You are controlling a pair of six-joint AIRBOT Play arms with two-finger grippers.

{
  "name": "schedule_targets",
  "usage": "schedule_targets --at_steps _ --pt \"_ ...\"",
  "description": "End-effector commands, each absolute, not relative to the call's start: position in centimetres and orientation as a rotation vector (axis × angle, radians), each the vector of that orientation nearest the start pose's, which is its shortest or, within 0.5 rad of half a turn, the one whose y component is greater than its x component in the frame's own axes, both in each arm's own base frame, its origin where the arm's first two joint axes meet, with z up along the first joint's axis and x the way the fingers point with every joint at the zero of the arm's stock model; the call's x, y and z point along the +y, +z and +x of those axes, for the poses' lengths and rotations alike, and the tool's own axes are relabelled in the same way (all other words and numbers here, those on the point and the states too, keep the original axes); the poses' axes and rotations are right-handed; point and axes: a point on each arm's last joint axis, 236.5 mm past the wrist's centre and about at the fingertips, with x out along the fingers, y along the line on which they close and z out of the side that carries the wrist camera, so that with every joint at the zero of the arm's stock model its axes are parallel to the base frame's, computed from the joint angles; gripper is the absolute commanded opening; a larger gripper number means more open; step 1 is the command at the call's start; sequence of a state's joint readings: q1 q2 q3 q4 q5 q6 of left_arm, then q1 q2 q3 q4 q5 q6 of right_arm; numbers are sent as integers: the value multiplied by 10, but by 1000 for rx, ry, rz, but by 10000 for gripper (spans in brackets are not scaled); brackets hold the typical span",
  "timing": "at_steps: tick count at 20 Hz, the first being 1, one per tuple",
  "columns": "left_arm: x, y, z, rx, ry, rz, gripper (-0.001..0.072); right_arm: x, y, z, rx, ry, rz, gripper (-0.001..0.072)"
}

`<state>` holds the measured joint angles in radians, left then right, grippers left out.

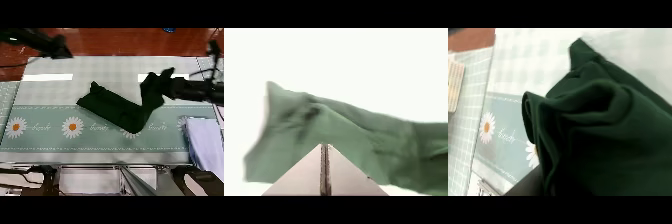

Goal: Fold the shirts.

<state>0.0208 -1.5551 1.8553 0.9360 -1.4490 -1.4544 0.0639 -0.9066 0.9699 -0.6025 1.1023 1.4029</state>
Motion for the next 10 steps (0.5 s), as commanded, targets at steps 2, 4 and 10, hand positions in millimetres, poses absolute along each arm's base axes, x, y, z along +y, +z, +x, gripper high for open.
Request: schedule_targets --at_steps 2,4,10 --pt "-41 235 417 774 -342 -296 19 294 132 378 1000 786 634 22" --pt "-42 219 382 748 -312 -288 19 328 104 400 1052 805 622 22" --pt "-93 106 296 902 -379 -461 19 400 42 420 1174 855 647 22"
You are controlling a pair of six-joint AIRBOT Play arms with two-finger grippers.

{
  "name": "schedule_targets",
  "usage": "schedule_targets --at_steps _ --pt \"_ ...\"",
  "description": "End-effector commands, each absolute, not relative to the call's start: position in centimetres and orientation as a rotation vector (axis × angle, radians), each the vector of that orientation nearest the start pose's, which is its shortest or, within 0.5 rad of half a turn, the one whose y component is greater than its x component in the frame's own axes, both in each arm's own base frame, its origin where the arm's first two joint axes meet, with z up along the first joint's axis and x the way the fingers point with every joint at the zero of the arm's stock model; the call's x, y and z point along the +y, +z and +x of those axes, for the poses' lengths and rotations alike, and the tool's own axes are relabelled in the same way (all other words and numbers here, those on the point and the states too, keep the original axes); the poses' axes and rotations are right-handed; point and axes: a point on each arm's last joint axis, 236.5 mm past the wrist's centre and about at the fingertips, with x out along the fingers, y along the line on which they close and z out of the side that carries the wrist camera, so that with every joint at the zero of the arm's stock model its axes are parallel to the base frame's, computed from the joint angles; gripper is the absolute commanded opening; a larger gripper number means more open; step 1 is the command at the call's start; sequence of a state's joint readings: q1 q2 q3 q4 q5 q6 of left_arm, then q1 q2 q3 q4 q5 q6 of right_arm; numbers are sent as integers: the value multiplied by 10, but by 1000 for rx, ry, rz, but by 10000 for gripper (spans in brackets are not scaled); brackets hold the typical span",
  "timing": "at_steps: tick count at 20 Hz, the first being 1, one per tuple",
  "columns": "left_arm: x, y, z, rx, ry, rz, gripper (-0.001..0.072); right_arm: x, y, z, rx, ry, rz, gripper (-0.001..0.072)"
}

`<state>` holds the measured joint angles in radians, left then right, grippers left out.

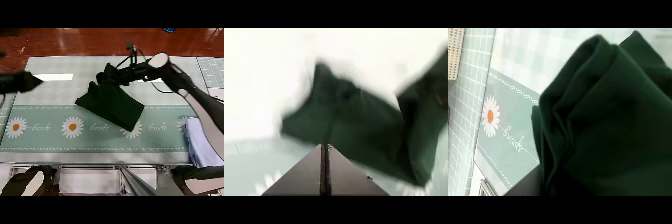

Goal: Fold the shirts.

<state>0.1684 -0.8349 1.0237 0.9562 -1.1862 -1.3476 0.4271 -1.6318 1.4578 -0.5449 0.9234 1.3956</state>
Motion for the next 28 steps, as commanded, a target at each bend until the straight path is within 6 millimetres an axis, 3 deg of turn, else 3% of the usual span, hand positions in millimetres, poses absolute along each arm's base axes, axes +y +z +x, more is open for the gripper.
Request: schedule_targets --at_steps 1,2,3,4,6,8,10,12,15,16,17,19,21,23,26,28 --pt "-100 90 291 921 -387 -505 19 406 33 422 1189 842 660 23" --pt "-104 73 288 941 -383 -527 19 411 24 423 1193 834 667 101" --pt "-106 59 287 956 -372 -535 19 415 18 422 1201 831 674 332" --pt "-108 45 285 974 -363 -543 19 417 17 417 1214 853 667 407" --pt "-113 28 280 1014 -362 -549 19 405 27 403 1272 908 646 407" --pt "-115 26 279 1024 -368 -553 19 369 50 397 1310 944 616 407" --pt "-117 28 280 1021 -374 -566 19 310 77 397 1303 879 513 407" --pt "-120 30 280 1018 -381 -582 19 228 90 395 1278 650 313 407" --pt "-122 32 281 1013 -387 -598 19 73 87 375 1156 32 50 407" --pt "-122 32 281 1013 -386 -598 19 41 81 360 1089 -102 72 407" --pt "-122 32 281 1013 -387 -598 19 28 65 341 1064 -157 141 407" --pt "-122 32 281 1013 -387 -598 19 40 13 300 1112 -141 360 407" --pt "-122 32 281 1013 -387 -598 19 80 -26 275 1173 -26 581 407" --pt "-122 32 281 1013 -386 -599 19 111 -44 272 1170 62 730 407" --pt "-122 32 281 1013 -387 -598 19 128 -63 282 1190 96 824 407" --pt "-122 32 281 1013 -387 -598 19 150 -73 286 1223 169 897 408"
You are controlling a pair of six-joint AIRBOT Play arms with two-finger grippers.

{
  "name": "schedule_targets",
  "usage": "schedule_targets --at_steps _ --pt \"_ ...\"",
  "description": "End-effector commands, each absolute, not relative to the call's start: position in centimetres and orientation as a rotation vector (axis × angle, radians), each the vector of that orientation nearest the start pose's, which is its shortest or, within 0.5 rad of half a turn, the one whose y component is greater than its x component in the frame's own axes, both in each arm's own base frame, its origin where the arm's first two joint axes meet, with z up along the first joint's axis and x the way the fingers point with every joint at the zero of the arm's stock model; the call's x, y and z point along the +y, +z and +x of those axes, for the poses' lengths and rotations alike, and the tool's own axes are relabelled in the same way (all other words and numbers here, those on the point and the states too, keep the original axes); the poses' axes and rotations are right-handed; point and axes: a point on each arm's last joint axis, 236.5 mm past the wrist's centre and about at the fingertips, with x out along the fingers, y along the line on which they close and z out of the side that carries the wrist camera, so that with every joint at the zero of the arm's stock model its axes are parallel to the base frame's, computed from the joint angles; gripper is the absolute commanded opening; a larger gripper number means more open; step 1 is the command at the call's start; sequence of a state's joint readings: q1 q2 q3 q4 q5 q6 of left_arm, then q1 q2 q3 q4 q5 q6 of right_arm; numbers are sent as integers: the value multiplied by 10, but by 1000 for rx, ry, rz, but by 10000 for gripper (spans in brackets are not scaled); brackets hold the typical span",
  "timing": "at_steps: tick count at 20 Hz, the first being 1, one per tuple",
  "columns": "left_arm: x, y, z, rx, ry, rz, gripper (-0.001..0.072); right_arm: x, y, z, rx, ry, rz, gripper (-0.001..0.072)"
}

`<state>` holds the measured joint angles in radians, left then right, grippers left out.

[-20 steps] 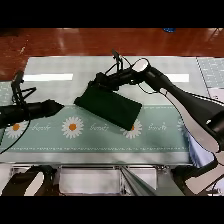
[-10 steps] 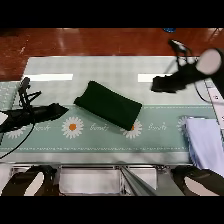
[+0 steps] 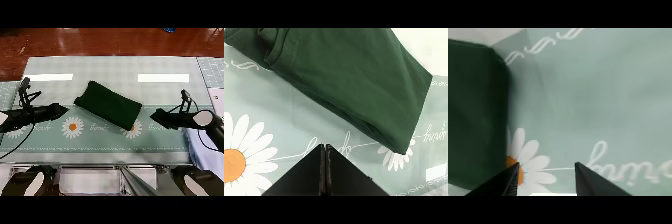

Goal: Fold the shirts.

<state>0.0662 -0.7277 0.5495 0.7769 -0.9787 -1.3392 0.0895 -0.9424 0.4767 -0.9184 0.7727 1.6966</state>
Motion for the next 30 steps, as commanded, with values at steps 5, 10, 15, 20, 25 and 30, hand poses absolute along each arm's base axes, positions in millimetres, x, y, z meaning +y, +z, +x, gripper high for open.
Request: schedule_targets --at_steps 5,10,15,20,25,30 --pt "-123 34 281 1010 -391 -609 19 203 -95 297 1309 313 1002 407" --pt "-124 34 281 1008 -393 -615 19 245 -99 321 1368 410 949 394" --pt "-124 34 281 1009 -393 -615 19 288 -28 369 1235 686 797 22" --pt "-125 34 281 1010 -395 -616 19 274 116 444 986 810 716 21" --pt "-138 34 273 1035 -441 -592 19 188 197 474 918 655 631 21" --pt "-151 34 267 1046 -481 -568 19 76 249 448 861 416 642 22"
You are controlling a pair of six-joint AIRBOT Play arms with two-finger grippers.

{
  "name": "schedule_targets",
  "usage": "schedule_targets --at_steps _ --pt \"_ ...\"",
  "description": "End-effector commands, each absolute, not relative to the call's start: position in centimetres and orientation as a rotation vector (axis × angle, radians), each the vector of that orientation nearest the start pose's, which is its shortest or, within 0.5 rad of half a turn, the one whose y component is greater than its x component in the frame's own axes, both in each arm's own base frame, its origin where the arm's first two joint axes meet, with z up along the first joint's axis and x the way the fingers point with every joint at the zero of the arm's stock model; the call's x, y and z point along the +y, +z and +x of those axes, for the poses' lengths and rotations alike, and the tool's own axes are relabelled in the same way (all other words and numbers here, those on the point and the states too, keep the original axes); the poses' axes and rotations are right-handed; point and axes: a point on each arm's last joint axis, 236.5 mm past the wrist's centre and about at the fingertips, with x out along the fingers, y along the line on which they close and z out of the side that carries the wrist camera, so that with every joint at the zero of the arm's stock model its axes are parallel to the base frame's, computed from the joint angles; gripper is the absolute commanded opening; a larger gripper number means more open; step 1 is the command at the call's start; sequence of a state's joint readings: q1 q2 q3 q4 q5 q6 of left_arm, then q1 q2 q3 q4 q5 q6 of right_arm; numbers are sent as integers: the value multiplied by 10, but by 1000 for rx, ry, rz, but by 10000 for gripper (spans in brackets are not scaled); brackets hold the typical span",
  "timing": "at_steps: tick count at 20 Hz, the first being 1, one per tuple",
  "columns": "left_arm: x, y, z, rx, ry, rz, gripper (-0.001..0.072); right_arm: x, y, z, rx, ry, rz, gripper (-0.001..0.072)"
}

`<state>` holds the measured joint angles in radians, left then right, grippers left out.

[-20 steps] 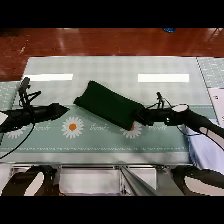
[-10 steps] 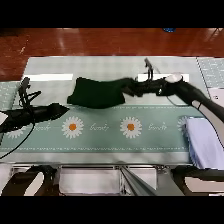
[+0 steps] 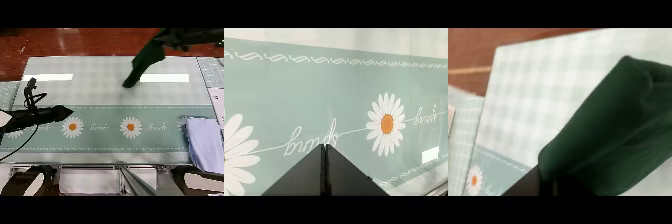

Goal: Fold the shirts.

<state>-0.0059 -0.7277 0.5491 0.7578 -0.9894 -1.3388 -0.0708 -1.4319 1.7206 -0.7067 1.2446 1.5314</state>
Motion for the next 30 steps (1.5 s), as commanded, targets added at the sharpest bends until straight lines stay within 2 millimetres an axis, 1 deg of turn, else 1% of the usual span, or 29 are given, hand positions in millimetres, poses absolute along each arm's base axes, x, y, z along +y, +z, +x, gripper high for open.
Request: schedule_targets --at_steps 1,2,4,5,6,7,8,9,10,12,13,15,16,18,19,20,21,22,24,25,26,27,29,30 --pt "-151 35 269 1037 -479 -567 19 56 256 435 861 370 655 21" --pt "-151 37 274 1012 -472 -570 19 39 265 424 842 336 654 21" --pt "-149 42 284 967 -454 -574 19 1 284 401 800 233 706 22" --pt "-148 42 286 957 -449 -575 19 -14 288 388 795 186 715 22" --pt "-148 43 287 951 -448 -570 19 -29 286 374 814 124 725 22" --pt "-148 43 287 944 -460 -546 19 -46 278 355 854 46 716 21" --pt "-148 43 287 935 -474 -518 20 -67 266 333 913 -64 699 21" --pt "-147 43 288 928 -481 -501 20 -87 253 309 977 -179 681 20" --pt "-146 43 290 918 -478 -495 19 -104 240 280 1057 -282 668 21" --pt "-143 46 296 889 -459 -496 19 -118 231 251 1059 -377 690 21" --pt "-141 47 300 873 -449 -498 19 -125 222 234 1066 -444 726 21" --pt "-139 49 303 860 -440 -498 20 -145 199 192 1095 -618 762 21" --pt "-139 49 303 860 -441 -497 20 -155 185 165 1121 -723 767 21" --pt "-140 48 302 862 -443 -497 19 -162 158 116 1191 -886 770 22" --pt "-140 49 303 860 -441 -497 20 -161 143 94 1230 -952 777 22" --pt "-139 49 305 853 -436 -498 19 -157 128 74 1273 -997 786 22" --pt "-137 50 307 844 -430 -499 19 -149 110 54 1323 -1028 800 22" --pt "-135 52 310 831 -420 -502 20 -139 95 44 1348 -1044 839 22" --pt "-134 55 315 807 -409 -517 19 -118 67 28 1395 -1058 897 35" --pt "-133 56 316 803 -406 -517 20 -113 57 19 1426 -1086 907 163" --pt "-133 56 315 803 -407 -517 19 -109 49 14 1458 -1086 916 366" --pt "-133 56 316 802 -406 -517 19 -108 45 15 1475 -1064 915 413" --pt "-131 58 318 798 -388 -547 20 -116 45 24 1492 -1029 925 413" --pt "-129 62 321 795 -371 -578 20 -125 48 32 1488 -1011 930 413"
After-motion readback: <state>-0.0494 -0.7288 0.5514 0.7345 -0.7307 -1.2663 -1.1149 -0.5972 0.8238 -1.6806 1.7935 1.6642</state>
